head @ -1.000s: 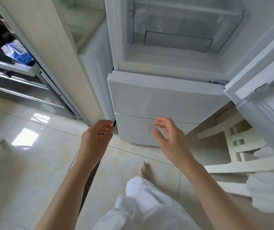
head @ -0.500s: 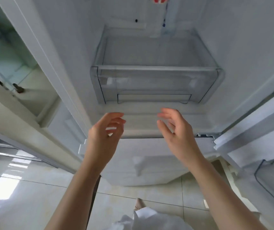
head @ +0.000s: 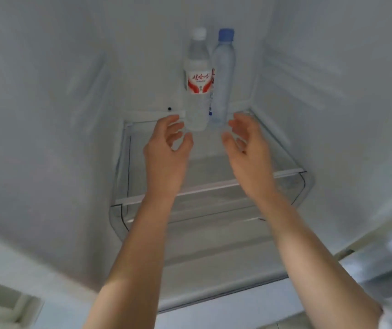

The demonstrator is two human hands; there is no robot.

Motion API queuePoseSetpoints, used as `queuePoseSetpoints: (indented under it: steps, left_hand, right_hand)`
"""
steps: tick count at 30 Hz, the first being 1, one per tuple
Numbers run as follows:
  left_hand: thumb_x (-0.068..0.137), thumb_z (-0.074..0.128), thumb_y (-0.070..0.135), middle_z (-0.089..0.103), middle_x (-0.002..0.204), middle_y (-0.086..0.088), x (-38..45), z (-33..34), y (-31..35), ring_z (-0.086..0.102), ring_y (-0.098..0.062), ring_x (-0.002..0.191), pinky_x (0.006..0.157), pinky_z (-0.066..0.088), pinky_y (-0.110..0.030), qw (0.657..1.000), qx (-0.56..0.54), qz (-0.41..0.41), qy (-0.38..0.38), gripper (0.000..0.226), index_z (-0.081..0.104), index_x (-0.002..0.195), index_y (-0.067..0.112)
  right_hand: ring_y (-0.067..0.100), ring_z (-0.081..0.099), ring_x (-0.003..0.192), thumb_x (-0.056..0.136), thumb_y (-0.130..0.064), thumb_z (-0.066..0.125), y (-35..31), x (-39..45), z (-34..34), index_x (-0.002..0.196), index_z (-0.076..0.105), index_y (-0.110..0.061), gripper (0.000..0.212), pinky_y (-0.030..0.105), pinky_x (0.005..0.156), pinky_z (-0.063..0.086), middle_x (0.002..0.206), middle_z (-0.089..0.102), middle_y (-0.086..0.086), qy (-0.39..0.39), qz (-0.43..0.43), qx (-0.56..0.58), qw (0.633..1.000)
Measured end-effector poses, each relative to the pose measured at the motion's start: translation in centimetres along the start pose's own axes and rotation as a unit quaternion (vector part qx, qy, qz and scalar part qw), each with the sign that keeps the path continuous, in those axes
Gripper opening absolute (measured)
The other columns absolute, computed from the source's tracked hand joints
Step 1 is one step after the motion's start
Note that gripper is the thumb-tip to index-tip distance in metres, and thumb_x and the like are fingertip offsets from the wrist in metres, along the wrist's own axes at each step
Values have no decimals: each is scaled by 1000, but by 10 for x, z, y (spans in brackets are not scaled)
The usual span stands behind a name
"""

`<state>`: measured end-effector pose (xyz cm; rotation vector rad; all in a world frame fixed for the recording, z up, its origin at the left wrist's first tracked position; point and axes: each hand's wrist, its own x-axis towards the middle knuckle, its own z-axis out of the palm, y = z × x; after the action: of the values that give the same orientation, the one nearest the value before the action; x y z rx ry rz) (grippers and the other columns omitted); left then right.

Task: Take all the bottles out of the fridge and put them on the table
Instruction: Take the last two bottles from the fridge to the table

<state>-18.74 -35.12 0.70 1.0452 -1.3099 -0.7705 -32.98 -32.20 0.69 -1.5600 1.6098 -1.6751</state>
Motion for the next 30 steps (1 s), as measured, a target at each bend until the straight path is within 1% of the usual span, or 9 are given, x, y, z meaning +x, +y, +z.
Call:
queuePoseSetpoints:
  steps: [5, 11, 14, 18, 21, 23, 25, 27, 30]
  left_hand:
    - [87, 69, 12, 61, 123, 4, 56, 40, -20, 60, -13, 108, 90, 48, -18, 998, 13, -2, 62, 47, 53, 130, 15]
    - [85, 72, 16, 54, 137, -1, 99, 75, -43, 54, -18, 120, 101, 45, -30, 997, 26, -44, 54, 60, 44, 138, 15]
    - [80, 77, 16, 56, 129, 5, 113, 85, -47, 55, -11, 113, 89, 44, -18, 998, 18, -39, 35, 67, 44, 138, 15]
    - [71, 84, 17, 53, 100, 26, 124, 91, -52, 54, 20, 84, 68, 41, 1, 999, 1, -32, 15, 72, 45, 132, 17]
    - [67, 86, 17, 53, 94, 25, 133, 91, -53, 53, 19, 79, 63, 40, 3, 999, 21, -27, 8, 75, 46, 130, 16]
    - [65, 88, 18, 56, 97, 20, 138, 91, -53, 54, 13, 79, 62, 40, 3, 999, 37, -30, -2, 73, 48, 126, 16]
    - [63, 89, 19, 57, 95, 18, 139, 90, -54, 55, 11, 78, 60, 41, 2, 998, 46, -38, -4, 68, 50, 119, 17]
    - [62, 89, 19, 56, 89, 22, 137, 88, -56, 54, 17, 74, 60, 40, 2, 998, 49, -40, 8, 63, 49, 111, 21]
    - [59, 90, 19, 53, 85, 26, 130, 86, -53, 52, 21, 71, 61, 39, 2, 998, 58, -25, 32, 63, 46, 104, 25]
  right_hand:
    - [21, 52, 120, 95, -17, 57, 20, 66, 24, 136, 43, -6, 45, 39, 105, 43, 133, 53, 7, 56, 23, -4, 998]
    - [22, 48, 126, 93, -23, 61, 47, 129, 35, 146, 29, -9, 64, 36, 107, 40, 143, 44, 9, 35, 65, -27, 997]
    - [21, 49, 126, 91, -27, 64, 56, 153, 40, 147, 27, -11, 69, 30, 104, 41, 144, 44, 7, 2, 89, -20, 996]
    - [20, 53, 121, 89, -32, 66, 64, 166, 47, 144, 28, -9, 71, 29, 98, 47, 140, 47, 7, -51, 79, 9, 995]
    - [17, 54, 118, 89, -32, 66, 68, 172, 47, 147, 24, -9, 75, 25, 94, 44, 136, 50, 9, -70, 88, 24, 993]
    - [18, 54, 117, 88, -33, 68, 69, 175, 45, 147, 22, -11, 78, 30, 100, 45, 130, 52, 10, -77, 101, 22, 992]
    - [17, 55, 113, 84, -33, 72, 68, 175, 43, 143, 26, -11, 78, 32, 101, 46, 122, 51, 4, -78, 101, 18, 992]
    - [17, 55, 112, 82, -30, 75, 66, 172, 41, 138, 33, -10, 72, 31, 98, 47, 119, 50, 0, -65, 85, 10, 994]
    - [22, 57, 112, 80, -25, 77, 66, 163, 37, 129, 43, -7, 61, 39, 97, 49, 124, 56, 9, -38, 56, 8, 998]
